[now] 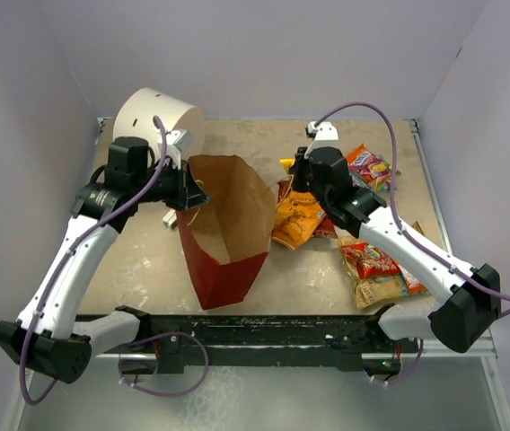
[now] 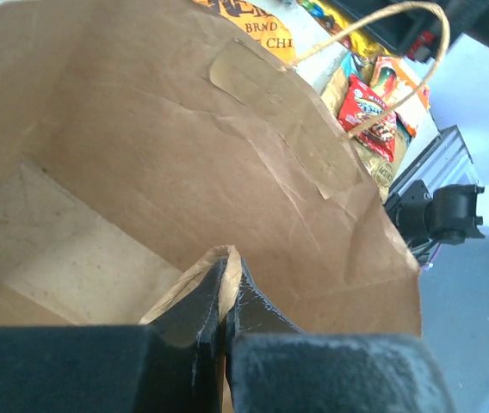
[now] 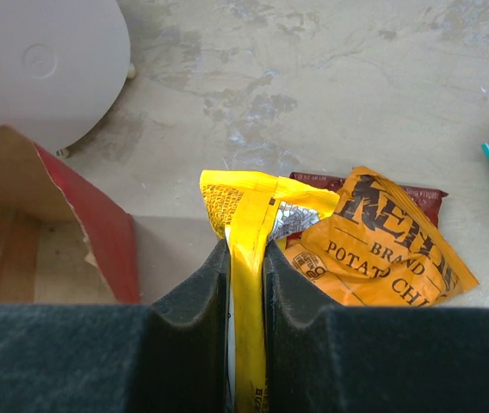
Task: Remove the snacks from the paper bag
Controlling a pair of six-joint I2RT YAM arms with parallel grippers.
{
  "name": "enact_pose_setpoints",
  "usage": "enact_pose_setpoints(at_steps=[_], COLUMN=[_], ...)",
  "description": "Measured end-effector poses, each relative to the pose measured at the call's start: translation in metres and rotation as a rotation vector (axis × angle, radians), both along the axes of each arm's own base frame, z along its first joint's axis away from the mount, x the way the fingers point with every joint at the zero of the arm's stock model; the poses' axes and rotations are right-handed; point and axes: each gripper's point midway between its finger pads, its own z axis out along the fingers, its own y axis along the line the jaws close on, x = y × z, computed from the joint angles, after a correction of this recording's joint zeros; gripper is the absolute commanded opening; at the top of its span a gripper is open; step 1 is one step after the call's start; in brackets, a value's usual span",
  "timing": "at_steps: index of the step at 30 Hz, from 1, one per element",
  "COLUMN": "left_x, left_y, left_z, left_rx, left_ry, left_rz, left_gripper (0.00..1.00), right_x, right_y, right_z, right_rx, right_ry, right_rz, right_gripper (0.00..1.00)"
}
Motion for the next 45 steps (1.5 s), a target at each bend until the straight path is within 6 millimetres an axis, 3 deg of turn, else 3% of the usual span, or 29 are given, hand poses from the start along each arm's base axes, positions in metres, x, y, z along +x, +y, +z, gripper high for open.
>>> enact_pose_setpoints(at_steps=[7, 12, 16, 20, 27, 30, 36, 37, 39, 45], left_x=[-0.042, -0.058, -0.051, -0.029, -0.022, -0.027, -0.06, -0.059, -0.057, -0.049], left_y=[0.016, 0.009, -0.009, -0.031, -0.058, -0.049, -0.013, -0.008, 0.0, 0.016], left_z=[-0.001, -0.005, -0.009, -0.01, -0.001, -0.004, -0.017, -0.017, -0.019, -0.02], left_rx=[0.022, 0.016, -0.01, -0.028, -0.058, -0.047, 0.002, 0.016, 0.04, 0.095], left_ry=[-0.063, -0.084, -0.07, -0.056, -0.081, -0.089, -0.066, -0.065, -0.054, -0.013], left_rz=[-0.021, -0.11, -0.2, -0.263, -0.338, -0.286, -0.12, -0.089, -0.029, 0.098], left_gripper=[0.0, 0.0, 0.0, 0.0, 0.0, 0.0, 0.0, 0.05, 0.31, 0.7], right_x=[-0.002, -0.004, -0.003, -0.004, -0.011, -0.011, -0.005, -0.002, 0.003, 0.01], right_y=[0.001, -0.002, -0.003, -0.004, -0.015, -0.023, -0.033, -0.034, -0.036, -0.04], right_z=[-0.011, -0.024, -0.024, -0.025, -0.046, -0.062, -0.109, -0.115, -0.126, -0.149], right_rx=[0.014, 0.017, 0.024, 0.03, -0.002, -0.027, -0.092, -0.1, -0.114, -0.15], right_ry=[0.022, 0.05, 0.051, 0.052, 0.075, 0.087, 0.157, 0.167, 0.181, 0.22], right_rz=[-0.006, -0.02, -0.028, -0.031, -0.059, -0.087, -0.11, -0.113, -0.114, -0.107], right_gripper=[0.13, 0.13, 0.13, 0.13, 0.13, 0.13, 0.14, 0.15, 0.17, 0.37])
